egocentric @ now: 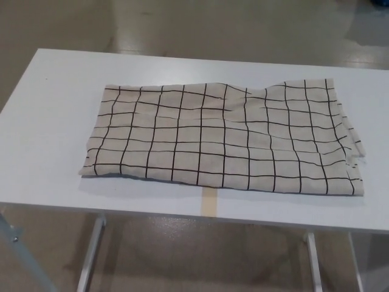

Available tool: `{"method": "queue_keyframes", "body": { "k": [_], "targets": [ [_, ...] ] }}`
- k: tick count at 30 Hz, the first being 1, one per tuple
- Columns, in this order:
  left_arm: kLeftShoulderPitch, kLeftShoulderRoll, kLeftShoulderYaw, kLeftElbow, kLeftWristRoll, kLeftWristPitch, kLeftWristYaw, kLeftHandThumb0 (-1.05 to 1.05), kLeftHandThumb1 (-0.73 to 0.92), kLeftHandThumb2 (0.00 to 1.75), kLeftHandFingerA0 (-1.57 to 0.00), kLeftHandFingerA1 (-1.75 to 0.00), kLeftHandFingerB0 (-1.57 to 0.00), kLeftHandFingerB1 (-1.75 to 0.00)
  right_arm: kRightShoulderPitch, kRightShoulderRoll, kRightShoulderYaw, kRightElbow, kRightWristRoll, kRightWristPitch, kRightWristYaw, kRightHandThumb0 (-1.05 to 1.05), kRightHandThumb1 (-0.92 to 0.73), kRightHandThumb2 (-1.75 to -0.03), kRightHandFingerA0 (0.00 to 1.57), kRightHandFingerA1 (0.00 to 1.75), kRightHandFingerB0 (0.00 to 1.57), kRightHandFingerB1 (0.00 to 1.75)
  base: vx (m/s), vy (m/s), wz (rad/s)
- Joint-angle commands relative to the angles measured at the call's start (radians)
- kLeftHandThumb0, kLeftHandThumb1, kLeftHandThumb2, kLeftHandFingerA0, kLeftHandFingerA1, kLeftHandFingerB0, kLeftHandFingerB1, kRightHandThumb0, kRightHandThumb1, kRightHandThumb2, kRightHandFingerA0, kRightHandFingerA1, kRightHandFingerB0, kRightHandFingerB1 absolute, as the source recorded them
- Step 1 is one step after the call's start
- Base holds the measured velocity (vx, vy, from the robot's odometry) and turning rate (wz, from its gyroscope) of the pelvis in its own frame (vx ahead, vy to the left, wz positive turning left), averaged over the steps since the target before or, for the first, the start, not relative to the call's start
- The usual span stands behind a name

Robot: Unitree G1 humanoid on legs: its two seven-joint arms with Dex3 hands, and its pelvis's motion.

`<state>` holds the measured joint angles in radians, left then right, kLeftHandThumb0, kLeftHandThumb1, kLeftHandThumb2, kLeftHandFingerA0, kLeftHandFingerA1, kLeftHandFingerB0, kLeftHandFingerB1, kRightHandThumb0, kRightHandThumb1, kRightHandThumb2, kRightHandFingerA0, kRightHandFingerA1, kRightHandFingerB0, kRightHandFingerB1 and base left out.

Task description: Use the left hand to fold a white towel with checkered patterns in half.

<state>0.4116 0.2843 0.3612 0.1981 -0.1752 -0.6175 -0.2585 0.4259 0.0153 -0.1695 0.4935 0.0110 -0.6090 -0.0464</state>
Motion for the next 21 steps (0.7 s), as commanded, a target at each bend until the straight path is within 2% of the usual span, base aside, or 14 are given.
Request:
{"method": "queue_keyframes", "body": {
  "k": [1, 2, 3, 4, 5, 10, 13, 16, 21],
  "targets": [
    [-0.003, -0.039, 0.002, -0.211, 0.186, -0.047, 0.104, -0.41, 0.27, 0.60, 0.00, -0.01, 0.00, 0.00, -0.046, -0.029, 0.017, 0.150, -0.051, -0.127, -0.012, -0.62, -0.59, -0.92, 0.00, 0.21, 0.00, 0.22, 0.00, 0.000, 0.00],
    [-0.011, -0.040, 0.007, -0.228, 0.217, -0.056, 0.116, -0.39, 0.27, 0.59, 0.00, -0.02, 0.00, 0.00, -0.050, -0.035, 0.017, 0.158, -0.058, -0.129, -0.020, -0.58, -0.79, -0.64, 0.00, 0.21, 0.01, 0.23, 0.00, 0.000, 0.00],
    [-0.040, -0.033, 0.017, -0.254, 0.279, -0.072, 0.135, -0.38, 0.26, 0.59, 0.00, -0.02, 0.00, 0.00, -0.060, -0.042, 0.019, 0.173, -0.071, -0.133, -0.033, -0.58, -0.79, -0.64, 0.00, 0.23, 0.01, 0.24, 0.00, 0.000, 0.00],
    [-0.059, -0.027, 0.021, -0.265, 0.309, -0.081, 0.144, -0.38, 0.26, 0.59, 0.00, -0.02, 0.00, 0.00, -0.066, -0.045, 0.020, 0.180, -0.077, -0.134, -0.038, -0.58, -0.79, -0.64, 0.00, 0.23, 0.01, 0.24, 0.00, 0.000, 0.00],
    [-0.087, -0.016, 0.023, -0.277, 0.346, -0.097, 0.150, -0.37, 0.26, 0.58, 0.00, -0.02, 0.00, 0.00, -0.063, -0.047, 0.021, 0.191, -0.084, -0.142, -0.043, -0.62, -0.58, -0.93, 0.00, 0.24, 0.00, 0.24, 0.00, 0.000, 0.00],
    [-0.213, 0.025, -0.010, -0.257, 0.433, -0.094, 0.163, -0.41, 0.27, 0.60, 0.00, -0.05, 0.00, -0.02, -0.059, -0.048, 0.026, 0.213, -0.087, -0.153, -0.042, -0.62, -0.56, -0.90, 0.00, 0.23, 0.00, 0.23, 0.00, 0.000, 0.00],
    [-0.310, 0.070, -0.051, -0.258, 0.552, -0.050, 0.173, -0.44, 0.29, 0.62, 0.00, -0.07, 0.00, -0.02, -0.049, -0.043, 0.028, 0.229, -0.077, -0.171, -0.037, -0.60, -0.55, -0.89, 0.00, 0.26, 0.00, 0.24, 0.00, 0.000, 0.00],
    [-0.380, 0.091, -0.088, -0.221, 0.615, -0.031, 0.190, -0.46, 0.31, 0.66, 0.00, -0.14, 0.00, -0.11, -0.048, -0.043, 0.028, 0.225, -0.072, -0.171, -0.033, -0.59, -0.55, -0.89, 0.00, 0.26, 0.00, 0.24, 0.00, 0.000, 0.00],
    [-0.598, 0.187, -0.249, -0.004, 0.837, 0.076, 0.246, -0.51, 0.35, 0.70, 0.00, -0.12, 0.00, -0.14, -0.050, -0.050, 0.031, 0.233, -0.069, -0.173, -0.030, -0.58, -0.54, -0.89, 0.00, 0.27, 0.00, 0.27, 0.00, 0.000, 0.00]
  ]
}}
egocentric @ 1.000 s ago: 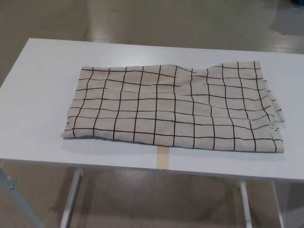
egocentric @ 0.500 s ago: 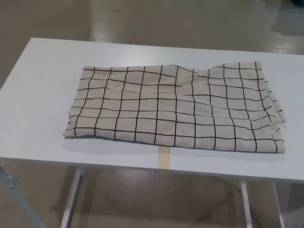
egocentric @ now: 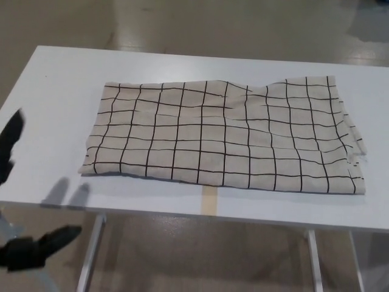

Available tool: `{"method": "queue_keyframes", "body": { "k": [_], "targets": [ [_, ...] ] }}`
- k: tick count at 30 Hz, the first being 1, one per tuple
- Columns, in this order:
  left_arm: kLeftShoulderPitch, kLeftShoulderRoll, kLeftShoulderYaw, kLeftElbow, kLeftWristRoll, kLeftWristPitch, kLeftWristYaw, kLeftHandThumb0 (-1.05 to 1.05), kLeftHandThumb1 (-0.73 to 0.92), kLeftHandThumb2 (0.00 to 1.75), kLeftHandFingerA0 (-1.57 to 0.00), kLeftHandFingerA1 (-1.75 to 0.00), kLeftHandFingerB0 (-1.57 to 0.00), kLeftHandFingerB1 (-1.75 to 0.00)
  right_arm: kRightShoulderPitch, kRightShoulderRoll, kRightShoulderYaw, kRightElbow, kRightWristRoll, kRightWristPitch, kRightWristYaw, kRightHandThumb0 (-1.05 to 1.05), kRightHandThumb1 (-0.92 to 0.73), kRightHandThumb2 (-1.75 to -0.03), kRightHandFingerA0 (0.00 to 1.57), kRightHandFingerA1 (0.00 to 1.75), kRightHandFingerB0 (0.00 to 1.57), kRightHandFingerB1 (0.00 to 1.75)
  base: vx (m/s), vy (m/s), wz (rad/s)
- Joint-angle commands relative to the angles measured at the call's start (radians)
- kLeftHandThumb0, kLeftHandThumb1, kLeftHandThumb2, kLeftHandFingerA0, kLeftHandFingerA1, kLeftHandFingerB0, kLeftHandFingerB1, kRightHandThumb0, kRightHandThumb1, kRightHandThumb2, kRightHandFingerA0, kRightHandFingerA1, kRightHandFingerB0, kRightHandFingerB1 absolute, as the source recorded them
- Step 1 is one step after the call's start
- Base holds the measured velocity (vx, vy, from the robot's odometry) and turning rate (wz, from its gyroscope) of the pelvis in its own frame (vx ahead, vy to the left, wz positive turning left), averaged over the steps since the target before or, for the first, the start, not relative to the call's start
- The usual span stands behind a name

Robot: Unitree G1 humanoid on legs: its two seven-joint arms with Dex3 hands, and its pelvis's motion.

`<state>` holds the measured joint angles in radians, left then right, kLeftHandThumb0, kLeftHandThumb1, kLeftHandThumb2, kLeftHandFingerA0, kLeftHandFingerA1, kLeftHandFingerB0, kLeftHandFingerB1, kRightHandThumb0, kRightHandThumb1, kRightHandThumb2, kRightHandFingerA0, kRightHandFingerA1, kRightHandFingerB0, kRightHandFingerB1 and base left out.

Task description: Use the left hand to fold a white towel with checkered patterns in half.

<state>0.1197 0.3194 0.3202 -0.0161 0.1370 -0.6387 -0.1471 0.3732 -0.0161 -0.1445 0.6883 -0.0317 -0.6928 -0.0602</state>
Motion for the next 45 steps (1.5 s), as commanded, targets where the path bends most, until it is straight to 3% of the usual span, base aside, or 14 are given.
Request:
{"method": "queue_keyframes", "body": {
  "k": [1, 3, 4, 5, 6, 8, 9, 10, 15, 16, 17, 23, 24, 45],
  "targets": [
    [-0.312, 0.159, -0.219, 0.223, 0.536, 0.103, 0.140, -0.51, 0.35, 0.70, 0.00, -0.12, 0.00, -0.14, 0.007, -0.019, 0.007, 0.038, -0.029, -0.091, -0.017, -0.58, -0.54, -0.89, 0.00, 0.27, 0.00, 0.27, 0.00, 0.000, 0.00],
    [-0.362, 0.186, -0.280, 0.296, 0.601, 0.139, 0.163, -0.52, 0.36, 0.71, 0.00, -0.10, 0.00, -0.15, 0.010, -0.022, 0.009, 0.047, -0.037, -0.096, -0.024, -0.56, -0.53, -0.89, 0.00, 0.28, 0.01, 0.28, 0.00, 0.000, 0.00],
    [-0.377, 0.195, -0.298, 0.316, 0.617, 0.150, 0.168, -0.48, 0.47, 0.55, 0.00, -0.09, 0.00, -0.16, 0.010, -0.022, 0.011, 0.049, -0.037, -0.096, -0.023, -0.56, -0.53, -0.89, 0.00, 0.28, 0.02, 0.29, 0.00, 0.000, 0.00],
    [-0.390, 0.203, -0.314, 0.333, 0.628, 0.159, 0.172, -0.48, 0.47, 0.55, 0.00, -0.09, 0.00, -0.16, 0.011, -0.021, 0.012, 0.049, -0.036, -0.096, -0.021, -0.56, -0.53, -0.89, 0.00, 0.28, 0.02, 0.29, 0.00, 0.000, 0.00],
    [-0.408, 0.211, -0.340, 0.358, 0.646, 0.177, 0.169, -0.51, 0.41, 0.68, 0.00, -0.05, 0.00, -0.13, 0.018, -0.021, 0.014, 0.043, -0.034, -0.092, -0.016, -0.56, -0.73, -0.75, 0.07, 0.19, 0.03, 0.20, 0.00, 0.000, 0.00],
    [-0.454, 0.222, -0.394, 0.408, 0.693, 0.219, 0.160, -0.51, 0.41, 0.68, 0.00, -0.04, 0.00, -0.12, 0.024, -0.023, 0.014, 0.032, -0.029, -0.083, -0.009, -0.56, -0.76, -0.73, 0.07, 0.18, 0.03, 0.19, 0.00, 0.000, 0.00],
    [-0.484, 0.229, -0.429, 0.442, 0.719, 0.241, 0.156, -0.48, 0.47, 0.55, 0.00, -0.06, 0.00, -0.14, 0.028, -0.022, 0.015, 0.029, -0.030, -0.079, -0.011, -0.55, -0.53, -0.89, 0.00, 0.29, 0.01, 0.30, 0.00, 0.000, 0.00],
    [-0.498, 0.230, -0.444, 0.460, 0.729, 0.251, 0.150, -0.54, 0.35, 0.70, 0.00, -0.06, 0.00, -0.13, 0.030, -0.021, 0.014, 0.028, -0.030, -0.078, -0.013, -0.54, -0.53, -0.90, 0.00, 0.30, 0.00, 0.30, 0.00, 0.000, 0.00],
    [-0.588, 0.244, -0.538, 0.564, 0.775, 0.308, 0.135, -0.48, 0.42, 0.67, 0.00, -0.05, 0.00, -0.13, 0.039, -0.016, 0.015, 0.028, -0.018, -0.074, -0.006, -0.54, -0.53, -0.90, 0.00, 0.30, 0.00, 0.30, 0.00, 0.000, 0.00],
    [-0.618, 0.244, -0.569, 0.597, 0.784, 0.323, 0.143, -0.47, 0.46, 0.54, 0.00, -0.06, 0.00, -0.13, 0.042, -0.017, 0.016, 0.032, -0.025, -0.075, -0.014, -0.53, -0.53, -0.90, 0.00, 0.31, 0.00, 0.31, 0.00, 0.000, 0.00],
    [-0.638, 0.241, -0.586, 0.618, 0.791, 0.332, 0.148, -0.49, 0.40, 0.68, 0.00, -0.05, 0.00, -0.13, 0.043, -0.016, 0.016, 0.030, -0.026, -0.072, -0.016, -0.51, -0.77, -0.63, 0.04, 0.25, 0.05, 0.25, 0.00, 0.000, 0.00],
    [-0.708, 0.230, -0.663, 0.714, 0.800, 0.360, 0.210, -0.46, 0.46, 0.54, 0.00, -0.08, 0.00, -0.17, 0.052, -0.012, 0.020, 0.016, -0.034, -0.066, -0.028, -0.50, -0.77, -0.62, 0.05, 0.25, 0.06, 0.24, 0.00, 0.000, 0.00],
    [-0.715, 0.228, -0.675, 0.731, 0.802, 0.363, 0.223, -0.50, 0.33, 0.69, 0.00, -0.09, 0.00, -0.16, 0.054, -0.012, 0.020, 0.017, -0.033, -0.066, -0.026, -0.49, -0.76, -0.62, 0.05, 0.25, 0.07, 0.25, 0.00, 0.000, 0.00],
    [-0.862, 0.114, -1.002, 1.072, 0.848, 0.473, 0.464, -0.44, 0.32, 0.73, 0.00, -0.25, -0.01, -0.32, 0.086, 0.000, 0.032, 0.017, -0.004, -0.085, 0.003, -0.53, -0.71, -0.74, 0.09, 0.22, 0.09, 0.28, 0.00, 0.000, 0.00]
  ]
}}
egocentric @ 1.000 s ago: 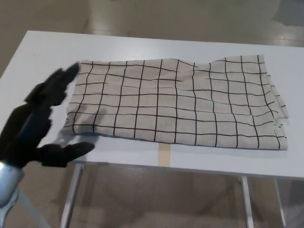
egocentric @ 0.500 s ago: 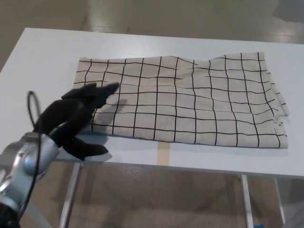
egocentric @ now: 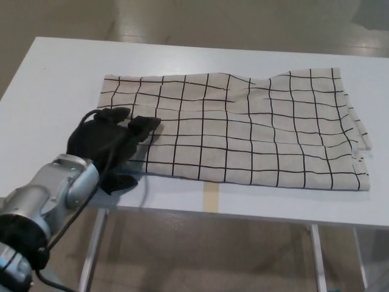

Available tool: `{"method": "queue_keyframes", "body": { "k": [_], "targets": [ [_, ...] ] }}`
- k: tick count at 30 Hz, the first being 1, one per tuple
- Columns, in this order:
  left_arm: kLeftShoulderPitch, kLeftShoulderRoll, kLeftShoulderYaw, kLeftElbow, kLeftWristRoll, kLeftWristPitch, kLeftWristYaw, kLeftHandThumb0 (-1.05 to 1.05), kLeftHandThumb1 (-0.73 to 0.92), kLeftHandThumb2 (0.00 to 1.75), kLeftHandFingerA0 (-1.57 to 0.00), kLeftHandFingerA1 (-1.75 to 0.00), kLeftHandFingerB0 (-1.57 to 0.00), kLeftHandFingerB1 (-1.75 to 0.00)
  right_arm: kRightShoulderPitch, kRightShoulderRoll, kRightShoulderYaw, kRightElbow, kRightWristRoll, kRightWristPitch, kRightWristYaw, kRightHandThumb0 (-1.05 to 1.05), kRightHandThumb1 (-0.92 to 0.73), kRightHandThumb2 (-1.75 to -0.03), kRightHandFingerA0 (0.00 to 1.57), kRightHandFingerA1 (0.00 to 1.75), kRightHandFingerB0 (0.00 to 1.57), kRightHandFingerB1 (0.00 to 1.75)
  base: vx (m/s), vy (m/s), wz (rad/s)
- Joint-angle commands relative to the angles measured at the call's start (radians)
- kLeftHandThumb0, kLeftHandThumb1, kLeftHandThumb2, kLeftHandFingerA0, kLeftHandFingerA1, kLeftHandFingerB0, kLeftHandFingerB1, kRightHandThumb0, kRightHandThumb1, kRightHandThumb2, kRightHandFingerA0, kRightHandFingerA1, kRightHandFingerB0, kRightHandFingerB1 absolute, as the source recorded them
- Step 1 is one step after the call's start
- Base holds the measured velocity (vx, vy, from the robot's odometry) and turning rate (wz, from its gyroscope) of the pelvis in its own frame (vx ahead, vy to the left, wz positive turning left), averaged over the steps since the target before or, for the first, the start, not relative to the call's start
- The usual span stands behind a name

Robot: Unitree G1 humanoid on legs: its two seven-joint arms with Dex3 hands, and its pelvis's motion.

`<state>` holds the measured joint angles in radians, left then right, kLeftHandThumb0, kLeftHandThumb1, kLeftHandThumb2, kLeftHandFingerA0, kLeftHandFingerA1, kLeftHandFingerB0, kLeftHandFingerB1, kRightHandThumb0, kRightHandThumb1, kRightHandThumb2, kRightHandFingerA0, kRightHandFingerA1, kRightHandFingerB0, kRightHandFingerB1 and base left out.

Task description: Use the left hand to fold a white towel with checkered patterns in half.

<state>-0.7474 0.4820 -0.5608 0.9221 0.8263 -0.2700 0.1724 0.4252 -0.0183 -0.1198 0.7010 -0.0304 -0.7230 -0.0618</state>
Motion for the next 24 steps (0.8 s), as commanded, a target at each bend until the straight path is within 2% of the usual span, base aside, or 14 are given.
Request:
{"method": "queue_keyframes", "body": {
  "k": [1, 2, 3, 12, 14, 15, 16, 17, 18, 19, 20, 21, 23, 24],
  "targets": [
    [-0.001, -0.055, -0.131, 0.148, 0.150, 0.111, 0.149, -0.43, 0.32, 0.73, 0.00, -0.26, 0.00, -0.32, 0.033, 0.004, 0.011, 0.001, -0.005, -0.054, 0.006, -0.53, -0.71, -0.74, 0.09, 0.22, 0.09, 0.28, 0.00, 0.000, 0.00],
    [-0.009, -0.064, -0.144, 0.167, 0.141, 0.116, 0.161, -0.43, 0.32, 0.73, 0.00, -0.27, 0.00, -0.33, 0.033, 0.003, 0.012, -0.003, -0.002, -0.052, 0.010, -0.53, -0.71, -0.74, 0.09, 0.22, 0.09, 0.28, 0.00, 0.000, 0.00],
    [-0.013, -0.066, -0.149, 0.175, 0.137, 0.117, 0.165, -0.43, 0.32, 0.73, 0.00, -0.26, 0.00, -0.32, 0.032, 0.002, 0.013, -0.007, 0.000, -0.050, 0.011, -0.49, -0.76, -0.63, 0.08, 0.25, 0.09, 0.25, 0.00, 0.000, 0.00],
    [-0.036, -0.114, -0.230, 0.281, 0.150, 0.179, 0.211, -0.44, 0.34, 0.76, 0.00, -0.31, 0.00, -0.36, 0.035, 0.007, 0.021, -0.006, 0.013, -0.052, 0.021, -0.50, -0.77, -0.62, 0.07, 0.26, 0.09, 0.26, 0.00, 0.000, 0.00],
    [-0.039, -0.129, -0.253, 0.298, 0.159, 0.201, 0.233, -0.50, 0.40, 0.68, -0.07, -0.33, -0.06, -0.36, 0.037, 0.009, 0.025, -0.009, 0.014, -0.047, 0.025, -0.50, -0.77, -0.62, 0.07, 0.26, 0.09, 0.26, 0.00, 0.000, 0.00],
    [-0.041, -0.140, -0.272, 0.312, 0.165, 0.220, 0.238, -0.52, 0.43, 0.72, -0.27, -0.43, -0.35, -0.44, 0.037, 0.009, 0.025, -0.003, 0.014, -0.051, 0.025, -0.54, -0.72, -0.74, 0.09, 0.22, 0.10, 0.28, 0.00, 0.000, 0.00],
    [-0.041, -0.149, -0.282, 0.321, 0.170, 0.232, 0.240, -0.52, 0.43, 0.72, -0.27, -0.43, -0.35, -0.44, 0.036, 0.009, 0.025, 0.001, 0.014, -0.054, 0.025, -0.54, -0.72, -0.74, 0.09, 0.22, 0.10, 0.28, 0.00, 0.000, 0.00],
    [-0.036, -0.160, -0.292, 0.332, 0.173, 0.249, 0.237, -0.42, 0.54, 0.56, -0.54, -0.50, -0.67, -0.54, 0.040, 0.010, 0.026, 0.002, 0.017, -0.057, 0.028, -0.54, -0.72, -0.74, 0.09, 0.22, 0.10, 0.28, 0.00, 0.000, 0.00],
    [-0.036, -0.160, -0.292, 0.332, 0.173, 0.249, 0.237, -0.42, 0.54, 0.56, -0.54, -0.50, -0.67, -0.54, 0.040, 0.010, 0.026, 0.002, 0.017, -0.057, 0.028, -0.54, -0.72, -0.74, 0.09, 0.22, 0.10, 0.28, 0.00, 0.000, 0.00],
    [-0.022, -0.179, -0.293, 0.349, 0.159, 0.274, 0.238, -0.42, 0.50, 0.59, -0.79, -1.32, -0.90, -0.91, 0.044, 0.012, 0.028, 0.003, 0.021, -0.061, 0.035, -0.50, -0.76, -0.63, 0.08, 0.25, 0.09, 0.25, 0.00, 0.000, 0.00],
    [-0.014, -0.188, -0.288, 0.356, 0.148, 0.283, 0.240, -0.42, 0.50, 0.59, -0.79, -1.32, -0.90, -0.91, 0.044, 0.013, 0.029, 0.003, 0.023, -0.062, 0.038, -0.50, -0.76, -0.63, 0.08, 0.25, 0.09, 0.25, 0.00, 0.000, 0.00],
    [-0.001, -0.206, -0.276, 0.367, 0.129, 0.306, 0.237, -0.33, 0.54, 0.56, -0.76, -1.69, -0.99, -0.65, 0.043, 0.015, 0.029, 0.001, 0.027, -0.057, 0.042, -0.49, -0.77, -0.63, 0.08, 0.25, 0.10, 0.25, 0.00, 0.000, 0.00],
    [0.008, -0.226, -0.265, 0.376, 0.113, 0.333, 0.225, -0.32, 0.55, 0.53, -0.73, -1.75, -0.98, -0.60, 0.040, 0.016, 0.027, -0.005, 0.034, -0.048, 0.047, -0.49, -0.77, -0.63, 0.07, 0.26, 0.11, 0.26, 0.00, 0.000, 0.00],
    [0.016, -0.223, -0.262, 0.372, 0.111, 0.330, 0.237, -0.40, 0.47, 0.56, -0.86, -1.64, -0.85, -0.51, 0.037, 0.016, 0.027, -0.005, 0.033, -0.046, 0.046, -0.49, -0.75, -0.66, 0.09, 0.21, 0.12, 0.27, 0.00, 0.000, 0.00]
  ]
}}
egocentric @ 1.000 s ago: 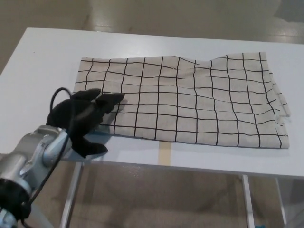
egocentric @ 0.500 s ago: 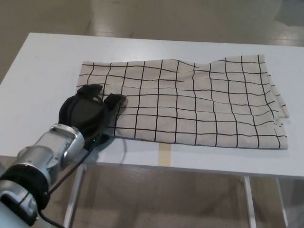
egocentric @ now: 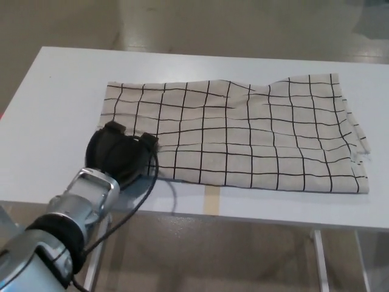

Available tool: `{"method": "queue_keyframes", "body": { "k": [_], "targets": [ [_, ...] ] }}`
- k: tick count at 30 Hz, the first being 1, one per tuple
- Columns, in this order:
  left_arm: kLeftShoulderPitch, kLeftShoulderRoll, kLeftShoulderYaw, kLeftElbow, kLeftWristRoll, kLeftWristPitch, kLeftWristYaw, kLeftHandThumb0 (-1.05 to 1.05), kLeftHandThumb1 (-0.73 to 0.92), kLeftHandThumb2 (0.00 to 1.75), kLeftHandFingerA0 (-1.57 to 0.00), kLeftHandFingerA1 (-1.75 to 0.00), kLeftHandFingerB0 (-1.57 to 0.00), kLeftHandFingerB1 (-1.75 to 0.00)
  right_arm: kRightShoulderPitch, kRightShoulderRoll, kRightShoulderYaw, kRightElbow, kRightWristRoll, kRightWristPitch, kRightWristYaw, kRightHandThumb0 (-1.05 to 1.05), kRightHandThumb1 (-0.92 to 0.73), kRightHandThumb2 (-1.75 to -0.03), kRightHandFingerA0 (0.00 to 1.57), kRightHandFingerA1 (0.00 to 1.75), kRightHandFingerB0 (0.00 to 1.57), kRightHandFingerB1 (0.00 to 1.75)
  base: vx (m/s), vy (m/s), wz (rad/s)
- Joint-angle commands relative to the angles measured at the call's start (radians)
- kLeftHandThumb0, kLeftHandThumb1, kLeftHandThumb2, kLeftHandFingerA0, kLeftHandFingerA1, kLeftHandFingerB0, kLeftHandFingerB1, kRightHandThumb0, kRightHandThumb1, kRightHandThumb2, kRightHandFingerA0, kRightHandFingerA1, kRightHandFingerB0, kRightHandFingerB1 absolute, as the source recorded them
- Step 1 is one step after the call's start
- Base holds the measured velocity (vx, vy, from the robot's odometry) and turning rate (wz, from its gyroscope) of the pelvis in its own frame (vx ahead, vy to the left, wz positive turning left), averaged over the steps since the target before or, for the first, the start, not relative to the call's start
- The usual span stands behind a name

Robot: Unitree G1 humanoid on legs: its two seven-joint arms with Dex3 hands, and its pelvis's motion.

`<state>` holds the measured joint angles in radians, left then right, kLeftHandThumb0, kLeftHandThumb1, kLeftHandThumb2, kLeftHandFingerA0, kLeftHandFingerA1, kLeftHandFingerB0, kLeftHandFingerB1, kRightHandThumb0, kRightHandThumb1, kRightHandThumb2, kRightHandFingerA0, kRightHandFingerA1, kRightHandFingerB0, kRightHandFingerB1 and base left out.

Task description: Use the left hand to fold a white towel with checkered patterns in half.

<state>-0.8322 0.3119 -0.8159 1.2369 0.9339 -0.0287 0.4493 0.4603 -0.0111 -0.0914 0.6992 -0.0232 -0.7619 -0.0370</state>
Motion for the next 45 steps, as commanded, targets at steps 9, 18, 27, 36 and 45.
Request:
{"method": "queue_keyframes", "body": {
  "k": [9, 18, 27, 36, 45],
  "targets": [
    [0.141, 0.018, 0.040, 0.025, -0.044, -0.046, 0.061, -0.34, 0.41, 0.76, -0.97, -1.32, -0.82, -0.67, -0.002, 0.000, -0.005, -0.010, 0.012, -0.005, 0.011, -0.31, -0.61, -1.10, 0.00, 0.50, 0.00, 0.48, 0.00, 0.000, 0.00],
    [0.131, 0.145, 0.144, -0.012, -0.102, -0.132, 0.124, -0.17, 0.65, 0.57, -0.82, -1.75, -0.62, -1.51, 0.007, -0.003, -0.001, -0.022, 0.003, 0.011, 0.008, -0.31, -0.62, -1.11, 0.00, 0.50, 0.00, 0.47, 0.00, 0.000, 0.00],
    [0.027, 0.277, 0.345, -0.002, -0.209, -0.158, 0.086, -0.14, 0.70, 0.56, -0.74, -1.75, -0.53, -1.75, -0.012, -0.004, -0.001, -0.015, -0.012, 0.027, -0.011, -0.51, -0.80, -0.65, 0.18, 0.31, 0.24, 0.30, 0.00, 0.000, 0.00],
    [-0.070, 0.364, 0.362, -0.045, -0.175, -0.204, 0.104, -0.16, 0.69, 0.57, -0.78, -1.75, -0.56, -1.75, -0.026, -0.011, 0.000, -0.026, -0.014, 0.034, -0.012, -0.57, -0.64, -0.89, 0.12, 0.43, 0.19, 0.43, 0.00, 0.000, 0.00],
    [-0.172, 0.386, 0.334, -0.088, -0.142, -0.199, 0.069, -0.27, 0.61, 0.58, -0.86, -1.75, -0.91, -1.11, -0.033, -0.006, 0.001, -0.006, -0.018, 0.017, -0.023, -0.58, -0.65, -0.89, 0.13, 0.44, 0.22, 0.44, 0.00, 0.000, 0.00]
  ]
}}
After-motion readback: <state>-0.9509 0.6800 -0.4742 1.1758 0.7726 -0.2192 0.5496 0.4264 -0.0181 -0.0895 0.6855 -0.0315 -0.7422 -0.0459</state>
